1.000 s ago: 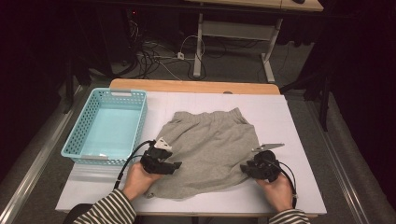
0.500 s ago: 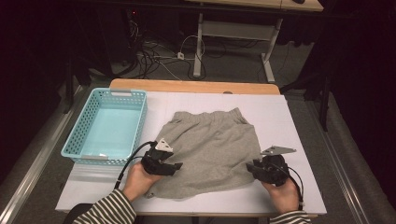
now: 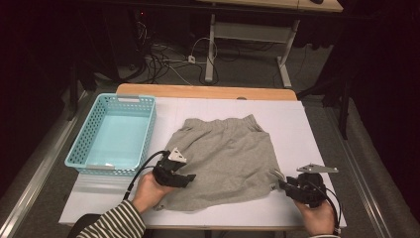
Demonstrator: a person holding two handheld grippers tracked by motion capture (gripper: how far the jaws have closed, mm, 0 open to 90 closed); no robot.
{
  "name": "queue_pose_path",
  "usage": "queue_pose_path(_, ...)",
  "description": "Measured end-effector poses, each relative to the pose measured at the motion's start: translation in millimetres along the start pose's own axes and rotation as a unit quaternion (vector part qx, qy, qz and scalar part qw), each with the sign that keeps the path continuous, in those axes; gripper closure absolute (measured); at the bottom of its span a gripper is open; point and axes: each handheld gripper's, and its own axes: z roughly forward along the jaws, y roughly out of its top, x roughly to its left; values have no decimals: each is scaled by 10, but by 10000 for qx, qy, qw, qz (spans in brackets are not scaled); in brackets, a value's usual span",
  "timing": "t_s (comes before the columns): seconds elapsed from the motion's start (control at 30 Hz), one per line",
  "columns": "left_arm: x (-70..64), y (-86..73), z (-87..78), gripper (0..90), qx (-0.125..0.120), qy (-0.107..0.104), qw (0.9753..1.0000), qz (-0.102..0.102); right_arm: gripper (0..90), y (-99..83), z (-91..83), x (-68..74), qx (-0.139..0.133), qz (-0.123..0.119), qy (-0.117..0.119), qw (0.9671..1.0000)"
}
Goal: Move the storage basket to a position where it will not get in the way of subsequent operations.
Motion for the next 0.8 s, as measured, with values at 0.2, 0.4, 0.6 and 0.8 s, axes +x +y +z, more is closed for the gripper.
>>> queue_pose_path(0.2,4,1,7,398,-13,-18,10000,12,777,-1,120,12,285,-35,230,9993)
queue_pose_path(0.4,5,1,8,398,-18,-26,10000,12,833,29,-144,81,62,-195,379,9991)
queue_pose_path(0.6,9,20,10,399,22,-30,10000,10,833,7,-485,107,-172,-207,356,9990)
queue_pose_path(0.8,6,33,22,399,27,-31,10000,4,832,-31,-601,33,113,-38,219,9997)
